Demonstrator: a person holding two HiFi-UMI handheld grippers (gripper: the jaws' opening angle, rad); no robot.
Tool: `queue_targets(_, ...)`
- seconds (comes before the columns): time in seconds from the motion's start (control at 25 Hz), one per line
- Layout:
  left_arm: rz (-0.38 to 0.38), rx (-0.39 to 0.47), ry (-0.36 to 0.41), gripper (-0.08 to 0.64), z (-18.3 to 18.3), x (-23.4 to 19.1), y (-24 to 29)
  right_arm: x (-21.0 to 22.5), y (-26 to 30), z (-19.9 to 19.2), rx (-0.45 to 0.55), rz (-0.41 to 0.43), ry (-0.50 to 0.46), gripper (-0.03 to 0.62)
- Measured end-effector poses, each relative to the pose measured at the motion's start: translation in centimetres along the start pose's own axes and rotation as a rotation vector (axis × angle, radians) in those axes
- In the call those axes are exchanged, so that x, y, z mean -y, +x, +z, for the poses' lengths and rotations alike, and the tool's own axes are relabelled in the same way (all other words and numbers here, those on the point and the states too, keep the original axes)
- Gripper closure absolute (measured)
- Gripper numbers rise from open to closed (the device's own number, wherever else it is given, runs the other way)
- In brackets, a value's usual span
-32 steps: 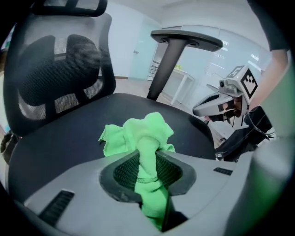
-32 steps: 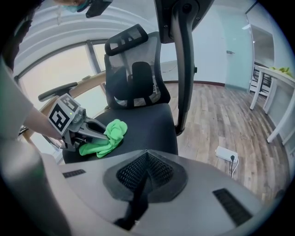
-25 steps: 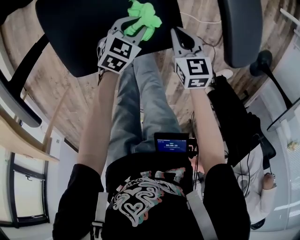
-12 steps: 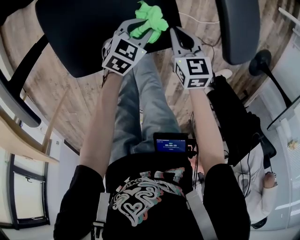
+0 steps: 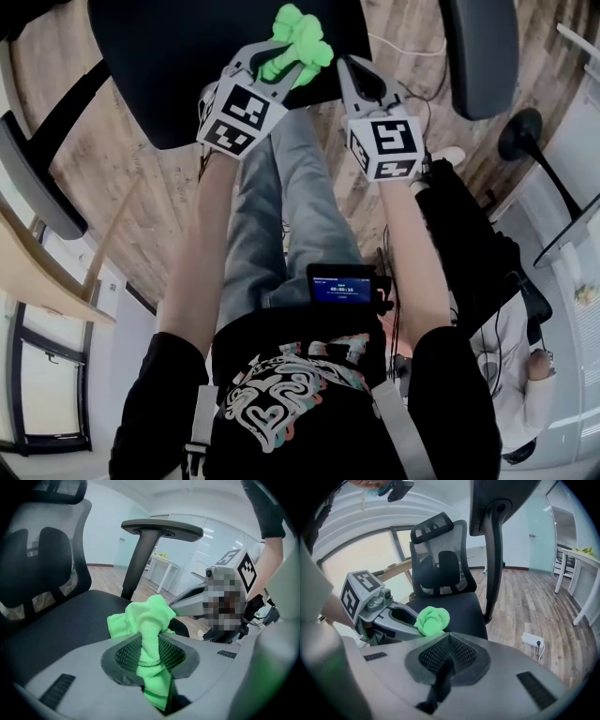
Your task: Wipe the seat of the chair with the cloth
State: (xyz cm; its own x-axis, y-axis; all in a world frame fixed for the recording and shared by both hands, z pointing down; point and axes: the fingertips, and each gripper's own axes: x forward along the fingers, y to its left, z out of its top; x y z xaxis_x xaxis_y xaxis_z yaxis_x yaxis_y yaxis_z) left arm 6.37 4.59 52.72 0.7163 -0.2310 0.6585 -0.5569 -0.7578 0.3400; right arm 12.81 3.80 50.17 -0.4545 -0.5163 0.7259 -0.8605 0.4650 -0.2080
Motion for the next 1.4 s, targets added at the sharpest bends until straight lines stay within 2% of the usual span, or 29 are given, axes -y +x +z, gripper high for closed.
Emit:
queue_targets(0.24, 0.045, 0.016, 0.026, 0.463, 0.8, 0.3, -2.3, -1.3, -1.5, 3.0, 0.072, 0.000, -0.103, 0.591)
queue_targets(0.48, 0.117, 0.038, 0.051, 0.463, 1.1, -0.1, -7.7, -4.4, -3.9, 6.1, 0.158, 0.014, -0.092, 0.591)
queue_targets(0.72, 0.245, 0.150, -0.022, 0.463, 4.8, -0.7, -13.6, -4.9, -7.7, 8.5, 0.190, -0.003, -0.156, 0.591)
queue_targets(0.84, 0.282, 0.198, 0.028, 0.463, 7.6, 0.0, -16.4, -5.4, -9.8, 10.6, 0.247, -0.005, -0.159, 0.591)
queue_targets(0.96, 0.305, 0.211, 0.087, 0.463, 9.9, 1.8, -18.5, -5.5, -12.3, 12.0, 0.279, -0.007, -0.172, 0.591)
queue_targets(1.08, 0.368, 0.251, 0.073, 0.463, 11.9, 2.2, -21.3, -4.8, -14.5, 13.6, 0.304, -0.022, -0.182, 0.591)
queue_targets(1.2, 0.429, 0.255, 0.106, 0.463, 12.6, 2.6, -25.0, -5.5, -16.9, 15.3, 0.342, -0.048, -0.200, 0.591)
queue_targets(1.4, 0.464, 0.272, 0.120, 0.463, 12.3, 5.3, -30.2, -6.8, -21.4, 15.9, 0.353, -0.089, -0.218, 0.591)
